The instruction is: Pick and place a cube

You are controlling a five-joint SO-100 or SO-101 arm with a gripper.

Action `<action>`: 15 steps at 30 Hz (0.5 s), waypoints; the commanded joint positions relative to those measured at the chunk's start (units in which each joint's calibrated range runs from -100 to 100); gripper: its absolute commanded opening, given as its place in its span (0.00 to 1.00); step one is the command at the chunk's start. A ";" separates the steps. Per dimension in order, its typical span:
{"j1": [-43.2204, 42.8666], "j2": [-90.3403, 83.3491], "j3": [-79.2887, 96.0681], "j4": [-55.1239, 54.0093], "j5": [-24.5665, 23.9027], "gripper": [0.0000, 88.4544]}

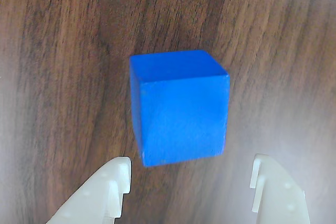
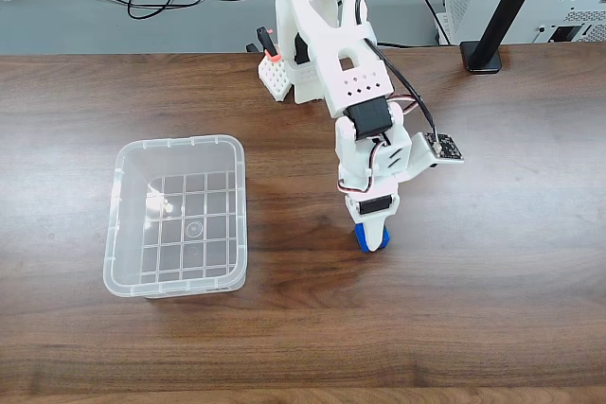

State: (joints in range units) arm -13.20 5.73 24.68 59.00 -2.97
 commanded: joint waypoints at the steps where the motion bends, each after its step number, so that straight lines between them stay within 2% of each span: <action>1: -0.38 3.94 -8.49 1.58 -0.35 0.25; 8: -0.53 8.64 -11.09 1.67 -0.03 0.27; 12: -0.53 10.05 -11.09 1.67 0.02 0.25; 15: -0.53 10.21 -11.18 1.67 0.12 0.20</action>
State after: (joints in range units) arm -13.75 16.92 17.48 60.44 -2.97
